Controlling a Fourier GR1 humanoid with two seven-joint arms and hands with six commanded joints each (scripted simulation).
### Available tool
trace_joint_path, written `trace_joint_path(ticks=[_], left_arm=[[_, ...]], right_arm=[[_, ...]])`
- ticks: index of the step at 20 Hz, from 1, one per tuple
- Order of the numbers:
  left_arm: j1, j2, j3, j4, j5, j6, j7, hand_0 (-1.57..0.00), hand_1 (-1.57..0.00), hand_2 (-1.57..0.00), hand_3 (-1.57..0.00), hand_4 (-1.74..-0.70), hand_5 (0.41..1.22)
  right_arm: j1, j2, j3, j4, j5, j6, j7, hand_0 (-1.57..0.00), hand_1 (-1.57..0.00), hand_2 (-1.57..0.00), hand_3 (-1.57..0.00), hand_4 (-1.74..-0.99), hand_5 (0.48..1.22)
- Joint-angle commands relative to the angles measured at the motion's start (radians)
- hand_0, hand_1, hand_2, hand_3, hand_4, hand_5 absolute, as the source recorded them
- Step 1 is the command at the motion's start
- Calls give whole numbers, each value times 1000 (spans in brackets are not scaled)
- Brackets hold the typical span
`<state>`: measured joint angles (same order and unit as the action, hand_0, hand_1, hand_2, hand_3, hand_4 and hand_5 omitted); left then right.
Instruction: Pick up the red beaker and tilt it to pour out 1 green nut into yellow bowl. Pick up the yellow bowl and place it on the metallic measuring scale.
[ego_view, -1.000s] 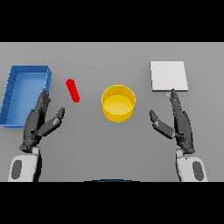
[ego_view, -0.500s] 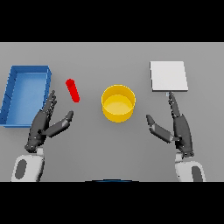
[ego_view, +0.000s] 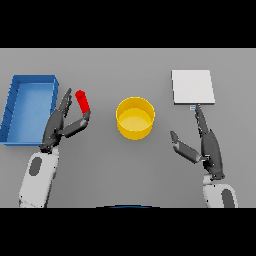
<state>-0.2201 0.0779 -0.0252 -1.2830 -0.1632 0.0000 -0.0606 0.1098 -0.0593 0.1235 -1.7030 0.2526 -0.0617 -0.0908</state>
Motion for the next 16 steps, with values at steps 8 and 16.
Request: trace_joint_path(ticks=[8, 16], left_arm=[[-149, -9, 24, 185, -19, 17, -22, 1, 1, 1, 1, -1298, 691], [-256, -17, 62, 314, 1, 11, -51, 1, 1, 1, 1, -1309, 688]], right_arm=[[-8, 7, 1, 7, 0, -2, 10, 1, 1, 1, 1, -1272, 644], [4, 18, 7, -3, 3, -9, 10, 1, 1, 1, 1, -1269, 640]])
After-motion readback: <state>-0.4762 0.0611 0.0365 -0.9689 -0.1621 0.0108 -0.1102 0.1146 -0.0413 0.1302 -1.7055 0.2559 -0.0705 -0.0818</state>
